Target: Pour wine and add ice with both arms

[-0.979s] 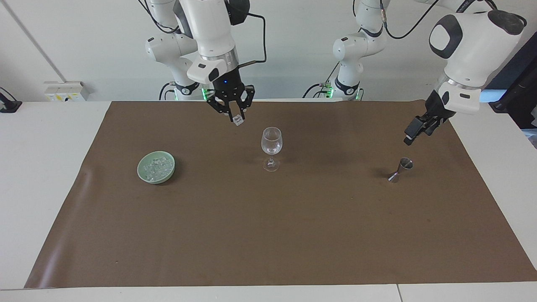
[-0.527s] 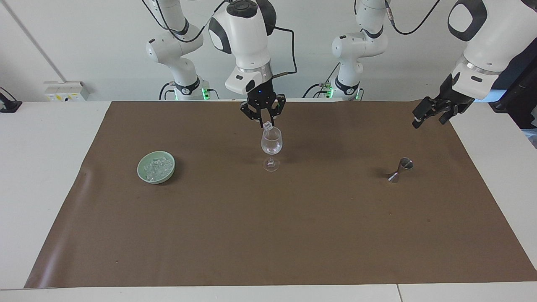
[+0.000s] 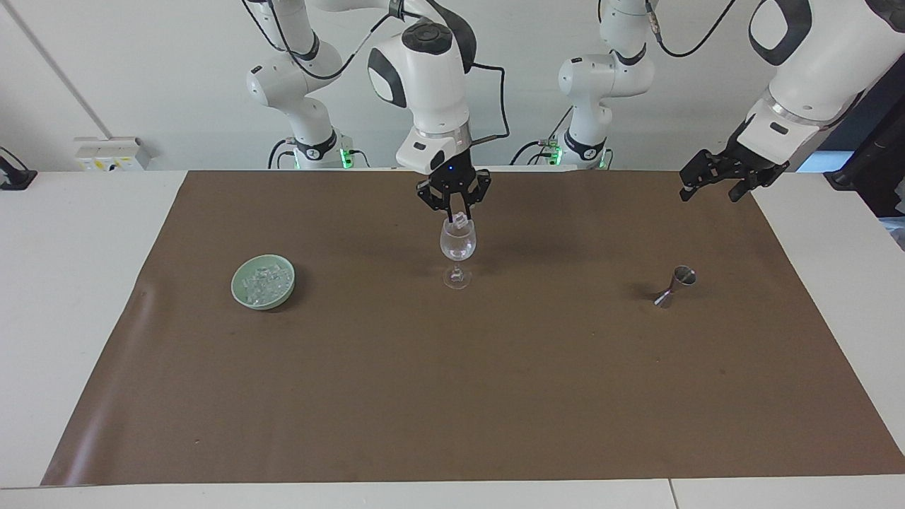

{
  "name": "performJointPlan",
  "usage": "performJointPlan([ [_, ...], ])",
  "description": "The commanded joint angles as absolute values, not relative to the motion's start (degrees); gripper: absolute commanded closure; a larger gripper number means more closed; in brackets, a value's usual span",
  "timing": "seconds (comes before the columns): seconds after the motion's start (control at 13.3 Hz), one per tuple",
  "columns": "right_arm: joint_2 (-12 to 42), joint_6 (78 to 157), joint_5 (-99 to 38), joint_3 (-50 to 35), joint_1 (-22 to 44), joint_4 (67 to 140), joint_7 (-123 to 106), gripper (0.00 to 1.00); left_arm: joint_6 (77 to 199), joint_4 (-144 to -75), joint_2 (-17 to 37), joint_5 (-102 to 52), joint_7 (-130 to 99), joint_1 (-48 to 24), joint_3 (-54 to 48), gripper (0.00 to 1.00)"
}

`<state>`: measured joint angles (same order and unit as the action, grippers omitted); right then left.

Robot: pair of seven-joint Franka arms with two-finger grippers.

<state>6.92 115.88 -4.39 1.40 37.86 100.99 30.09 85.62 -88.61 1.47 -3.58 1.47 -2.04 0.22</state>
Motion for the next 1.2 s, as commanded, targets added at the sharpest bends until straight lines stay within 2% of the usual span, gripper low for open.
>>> performJointPlan([
  [0.0, 4.6, 117.3, -4.3, 1.7, 38.1, 104.7, 31.3, 0.92, 86.0, -91.7, -0.6, -2.5, 2.7, -3.3, 1.4, 0.00],
  [0.15, 4.6, 117.1, -4.3, 1.2, 38.1, 104.7, 31.4, 0.89, 87.2, -92.3, -0.8, -2.5, 3.3, -3.4, 1.4, 0.00],
  [0.3, 4.6, 117.3, -4.3, 1.2, 38.1, 104.6, 32.7, 0.80, 87.0, -92.4, -0.9, -2.1, 4.7, -3.4, 1.3, 0.00],
  [0.38, 4.6, 117.5, -4.3, 1.2, 38.1, 104.6, 33.0, 0.72, 86.7, -92.4, -1.5, -1.8, 4.7, -3.3, 1.2, 0.00],
  [0.45, 4.6, 117.5, -4.3, 1.2, 38.1, 104.6, 33.0, 0.71, 86.5, -92.7, -1.8, -1.7, 4.7, -3.3, 1.3, 0.00],
  [0.6, 4.6, 117.4, -4.3, 1.2, 39.1, 104.6, 33.9, 0.56, 86.4, -93.1, -2.4, -1.1, 4.7, -3.4, 1.1, 0.00],
  [0.68, 4.6, 117.4, -4.3, 1.2, 39.1, 104.4, 34.4, 0.53, 86.6, -93.1, -2.4, -0.8, 4.7, -3.4, 1.1, 0.00],
  [0.9, 5.0, 116.4, -4.2, 1.3, 39.1, 103.0, 34.4, 0.52, 86.5, -93.0, -2.4, -0.4, 5.1, -3.3, 1.1, 0.00],
  [1.13, 5.5, 110.9, -1.4, 1.8, 35.8, 97.1, 33.5, 0.49, 86.5, -93.1, -2.4, -0.4, 5.4, -3.3, 1.1, 0.00],
])
